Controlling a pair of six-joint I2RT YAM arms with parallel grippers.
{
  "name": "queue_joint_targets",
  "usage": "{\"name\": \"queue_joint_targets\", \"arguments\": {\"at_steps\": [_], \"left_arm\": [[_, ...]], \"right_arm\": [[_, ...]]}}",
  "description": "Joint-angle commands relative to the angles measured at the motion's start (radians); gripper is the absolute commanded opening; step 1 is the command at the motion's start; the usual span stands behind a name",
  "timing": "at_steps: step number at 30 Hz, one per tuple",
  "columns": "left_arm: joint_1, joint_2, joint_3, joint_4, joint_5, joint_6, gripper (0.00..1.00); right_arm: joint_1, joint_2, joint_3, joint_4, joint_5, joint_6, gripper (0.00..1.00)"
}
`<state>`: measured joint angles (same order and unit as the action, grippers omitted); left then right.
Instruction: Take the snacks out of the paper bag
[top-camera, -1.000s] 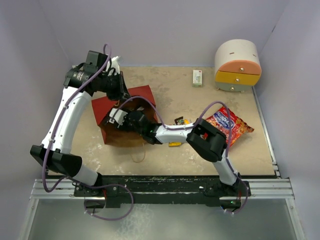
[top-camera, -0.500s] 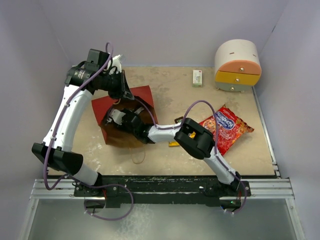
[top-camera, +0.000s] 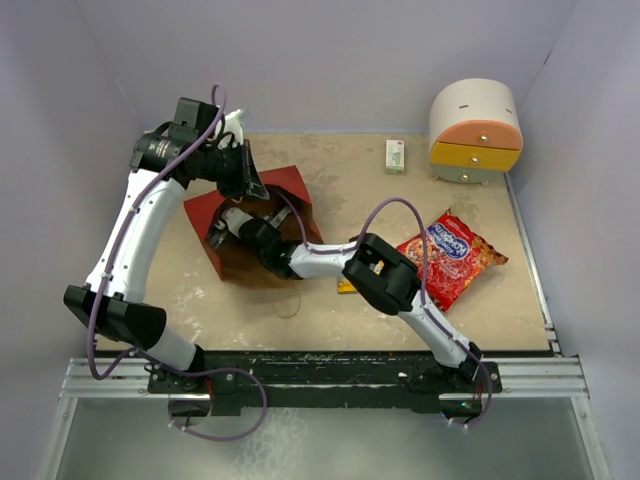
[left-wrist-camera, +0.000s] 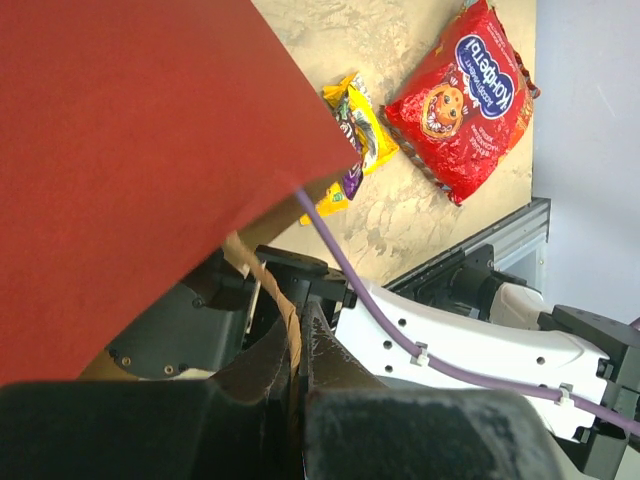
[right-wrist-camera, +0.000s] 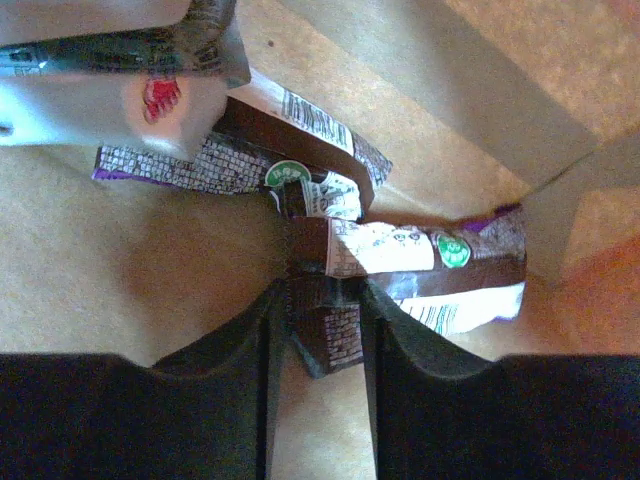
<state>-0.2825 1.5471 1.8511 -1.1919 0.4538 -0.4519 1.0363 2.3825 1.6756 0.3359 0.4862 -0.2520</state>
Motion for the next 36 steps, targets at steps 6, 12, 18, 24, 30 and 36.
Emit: {"name": "queue_joint_targets", "arguments": {"at_steps": [6, 12, 18, 24, 30, 36], "left_arm": [[-0.001, -0.015, 0.027, 0.019, 0.016, 0.002, 0.00], [-0.001, -0.012, 0.028, 0.021, 0.007, 0.006, 0.00], [0.000, -0.010, 0.025, 0.025, -0.002, 0.004, 0.00], [0.000, -0.011, 0.019, 0.042, -0.009, 0.000, 0.00], [-0.001, -0.012, 0.023, 0.061, -0.027, -0.007, 0.00], [-0.001, -0.032, 0.003, 0.081, -0.039, -0.021, 0.00]], "right_arm": [[-0.030, -0.027, 0.044, -0.024, 0.027, 0.023, 0.02], [-0.030, -0.124, -0.045, 0.029, -0.036, 0.024, 0.00], [-0.029, -0.266, -0.187, 0.079, -0.165, 0.077, 0.00], [-0.029, -0.401, -0.345, 0.127, -0.373, 0.160, 0.00], [-0.023, -0.537, -0.495, 0.157, -0.564, 0.222, 0.00], [-0.021, -0.696, -0.642, 0.178, -0.555, 0.280, 0.00]]}}
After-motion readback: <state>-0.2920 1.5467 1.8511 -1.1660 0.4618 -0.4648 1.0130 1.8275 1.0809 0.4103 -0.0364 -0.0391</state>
